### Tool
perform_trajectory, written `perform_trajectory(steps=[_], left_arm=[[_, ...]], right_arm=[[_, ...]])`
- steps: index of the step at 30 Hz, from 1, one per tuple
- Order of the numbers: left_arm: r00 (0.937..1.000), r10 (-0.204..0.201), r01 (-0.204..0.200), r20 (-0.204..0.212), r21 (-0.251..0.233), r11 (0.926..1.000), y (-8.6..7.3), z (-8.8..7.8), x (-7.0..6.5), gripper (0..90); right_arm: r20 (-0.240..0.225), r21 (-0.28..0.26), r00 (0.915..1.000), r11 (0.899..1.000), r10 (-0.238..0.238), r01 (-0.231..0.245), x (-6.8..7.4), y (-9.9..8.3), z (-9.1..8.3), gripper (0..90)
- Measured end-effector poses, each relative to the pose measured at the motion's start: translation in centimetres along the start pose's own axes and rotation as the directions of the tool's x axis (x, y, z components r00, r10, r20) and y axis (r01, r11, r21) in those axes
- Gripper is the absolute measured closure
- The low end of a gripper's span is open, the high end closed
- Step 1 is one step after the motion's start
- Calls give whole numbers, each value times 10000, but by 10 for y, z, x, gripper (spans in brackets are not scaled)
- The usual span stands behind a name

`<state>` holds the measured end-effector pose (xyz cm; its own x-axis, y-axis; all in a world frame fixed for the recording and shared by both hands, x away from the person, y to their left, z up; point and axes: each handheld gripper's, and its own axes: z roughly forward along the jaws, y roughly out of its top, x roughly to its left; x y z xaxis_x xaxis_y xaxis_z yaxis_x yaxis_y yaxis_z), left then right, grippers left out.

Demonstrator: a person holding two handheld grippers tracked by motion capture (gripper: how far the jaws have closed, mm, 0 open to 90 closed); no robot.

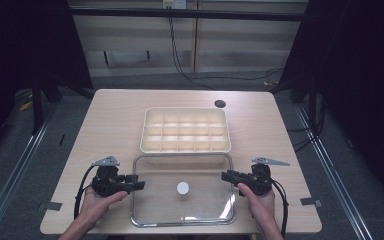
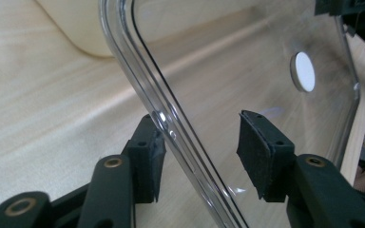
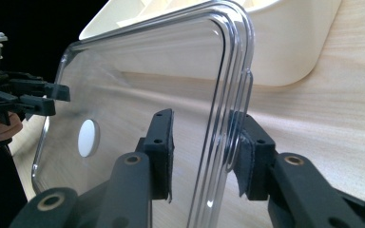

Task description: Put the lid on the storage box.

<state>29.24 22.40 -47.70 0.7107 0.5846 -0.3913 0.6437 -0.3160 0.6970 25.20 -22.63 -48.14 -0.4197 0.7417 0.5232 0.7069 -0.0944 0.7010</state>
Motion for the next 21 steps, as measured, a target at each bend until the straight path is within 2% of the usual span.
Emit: perform_trajectory(steps=[7, 11, 14, 20, 21], left_arm=[[9998, 186, -186, -22, -185, 9997, 4, -5, -2, 557], [10000, 46, -44, 52, -337, 9994, 5, -7, -2, 579], [9995, 288, -284, 108, -409, 9988, 7, -11, -2, 593], [9995, 301, -292, 111, -741, 9968, 13, -15, -4, 629], [9991, 415, -406, 109, -722, 9966, 14, -16, -4, 634]], right_arm=[[4, -148, 10000, 9999, 15, -15, 1, 2, -1, 625], [59, -256, 10000, 9997, -60, 61, 3, 4, -2, 626], [21, -310, 10000, 9995, -18, 18, 4, 5, -3, 626], [62, -652, 9999, 9978, -145, 149, 9, 9, -8, 634], [79, -669, 9999, 9976, -151, 156, 9, 10, -9, 636]])
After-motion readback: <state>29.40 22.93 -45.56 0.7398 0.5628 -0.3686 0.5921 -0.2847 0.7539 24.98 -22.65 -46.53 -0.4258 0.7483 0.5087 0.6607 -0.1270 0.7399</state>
